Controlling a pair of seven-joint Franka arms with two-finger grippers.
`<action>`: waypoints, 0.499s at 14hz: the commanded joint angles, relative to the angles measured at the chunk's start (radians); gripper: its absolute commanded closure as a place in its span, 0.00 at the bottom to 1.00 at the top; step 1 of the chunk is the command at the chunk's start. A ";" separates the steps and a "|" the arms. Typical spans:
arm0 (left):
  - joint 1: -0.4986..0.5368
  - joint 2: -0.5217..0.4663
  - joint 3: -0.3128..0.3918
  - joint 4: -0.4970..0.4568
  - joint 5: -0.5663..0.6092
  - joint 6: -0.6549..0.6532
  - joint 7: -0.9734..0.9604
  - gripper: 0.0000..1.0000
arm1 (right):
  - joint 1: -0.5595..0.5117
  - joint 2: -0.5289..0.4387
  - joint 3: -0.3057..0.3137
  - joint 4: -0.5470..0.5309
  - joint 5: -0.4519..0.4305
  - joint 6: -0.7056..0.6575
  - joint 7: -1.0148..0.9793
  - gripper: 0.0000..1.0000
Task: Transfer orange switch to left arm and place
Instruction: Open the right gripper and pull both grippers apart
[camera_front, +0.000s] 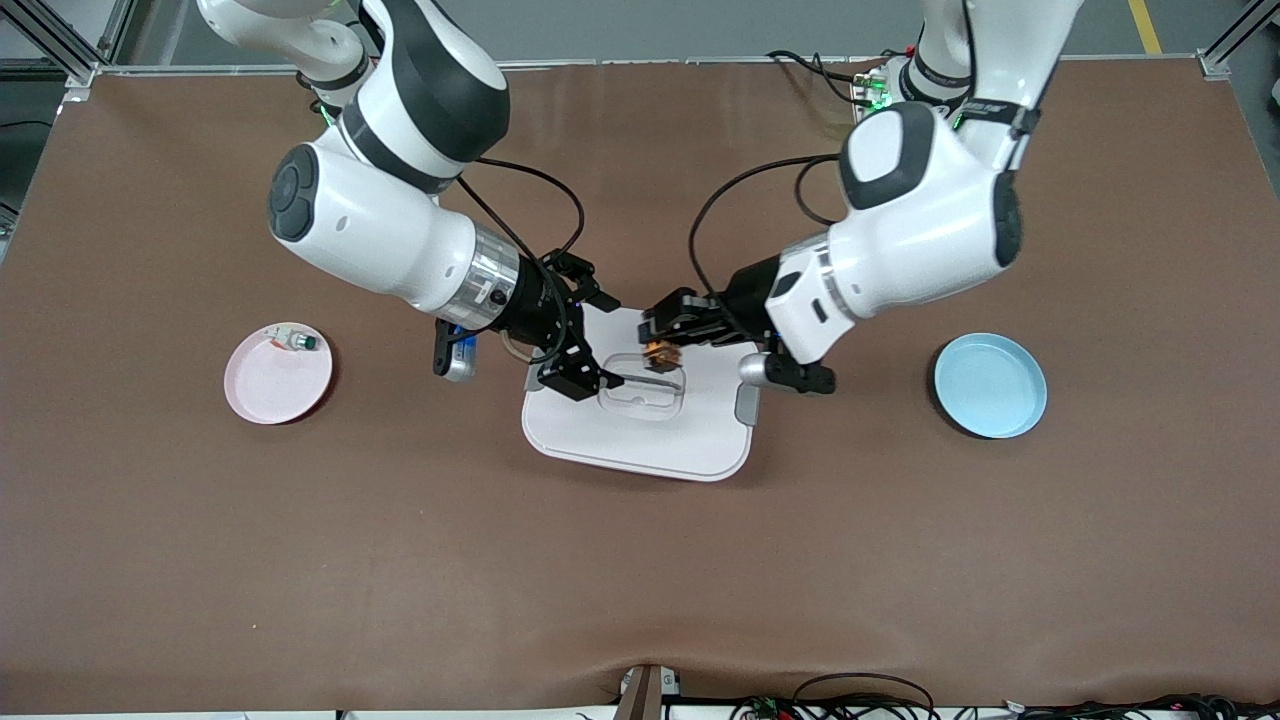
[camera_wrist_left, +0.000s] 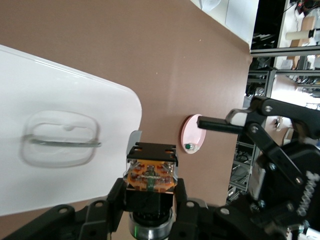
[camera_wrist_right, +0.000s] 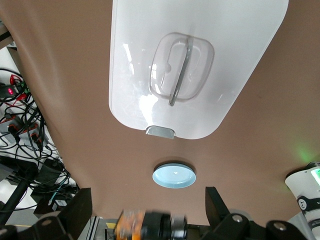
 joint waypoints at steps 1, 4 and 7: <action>0.065 -0.095 0.002 -0.009 0.123 -0.139 0.005 1.00 | -0.041 -0.002 0.005 0.026 0.010 -0.075 -0.048 0.00; 0.109 -0.173 0.002 -0.008 0.290 -0.248 0.006 1.00 | -0.082 -0.008 0.003 0.044 0.010 -0.167 -0.094 0.00; 0.130 -0.207 0.005 -0.008 0.395 -0.306 0.008 1.00 | -0.136 -0.011 0.002 0.061 0.006 -0.284 -0.183 0.00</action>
